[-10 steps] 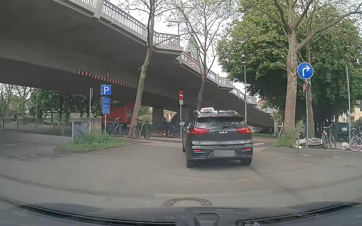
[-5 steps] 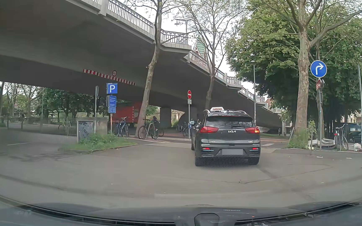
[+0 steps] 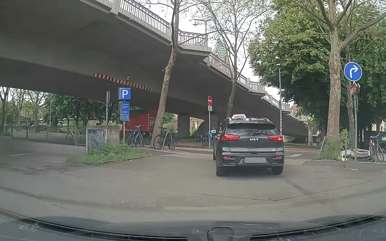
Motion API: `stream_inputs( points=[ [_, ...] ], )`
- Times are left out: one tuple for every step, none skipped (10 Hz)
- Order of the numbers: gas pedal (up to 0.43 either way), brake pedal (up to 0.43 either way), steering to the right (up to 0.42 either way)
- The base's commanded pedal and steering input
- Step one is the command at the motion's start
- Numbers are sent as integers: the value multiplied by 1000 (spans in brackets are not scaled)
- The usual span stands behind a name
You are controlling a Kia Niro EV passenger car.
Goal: Follow the waypoints while adhering to traffic rules and regulations
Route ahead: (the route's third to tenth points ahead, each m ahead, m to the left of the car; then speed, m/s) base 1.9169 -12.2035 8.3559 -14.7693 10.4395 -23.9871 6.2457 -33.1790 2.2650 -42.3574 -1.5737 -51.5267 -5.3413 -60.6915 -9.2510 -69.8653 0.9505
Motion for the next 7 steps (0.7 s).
stream_inputs(
  points=[
    [0,0,-216],
    [8,0,-204],
    [20,0,-197],
    [20,0,-186],
    [20,0,-175],
    [20,0,-165],
    [20,0,-154]
  ],
)
